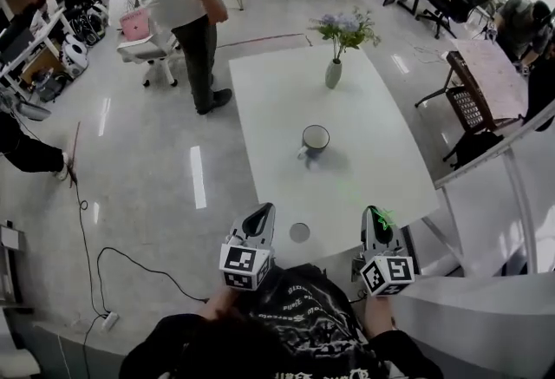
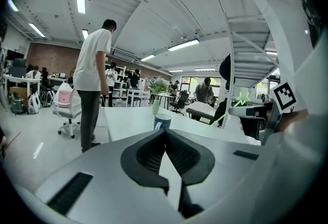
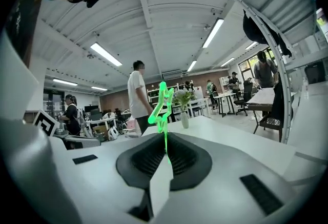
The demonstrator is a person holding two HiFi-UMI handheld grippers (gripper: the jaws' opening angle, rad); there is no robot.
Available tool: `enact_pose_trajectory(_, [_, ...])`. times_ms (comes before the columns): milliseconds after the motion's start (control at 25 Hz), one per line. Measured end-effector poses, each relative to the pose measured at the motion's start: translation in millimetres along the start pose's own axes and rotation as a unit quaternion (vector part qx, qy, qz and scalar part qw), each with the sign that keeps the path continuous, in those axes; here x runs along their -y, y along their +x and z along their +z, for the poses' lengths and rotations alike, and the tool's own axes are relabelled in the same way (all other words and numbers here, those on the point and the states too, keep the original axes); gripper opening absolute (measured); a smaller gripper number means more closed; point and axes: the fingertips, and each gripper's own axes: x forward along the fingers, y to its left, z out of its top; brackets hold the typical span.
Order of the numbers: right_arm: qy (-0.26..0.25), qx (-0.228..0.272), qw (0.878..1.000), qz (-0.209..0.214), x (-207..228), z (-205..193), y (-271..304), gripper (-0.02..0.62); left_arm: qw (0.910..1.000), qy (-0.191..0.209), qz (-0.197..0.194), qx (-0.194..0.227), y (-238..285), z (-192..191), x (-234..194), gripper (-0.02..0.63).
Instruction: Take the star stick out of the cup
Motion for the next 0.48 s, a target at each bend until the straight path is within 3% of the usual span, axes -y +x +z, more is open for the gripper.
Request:
enact_pose_trajectory(200, [0.025, -0.014, 1.000, -0.008, 0.4, -22.9, -12.5, 0.018, 0.9999, 0.007, -0.015, -0.003, 2.7, -3.1, 10.4, 0.020])
enact_pose_trajectory(480, [0.015, -0.037, 0.999, -0.009, -7.1, -40.6, -13.6, 0.020, 0.9987, 0.035, -0.036, -0.003, 8.2, -3.7, 24.6, 0.020])
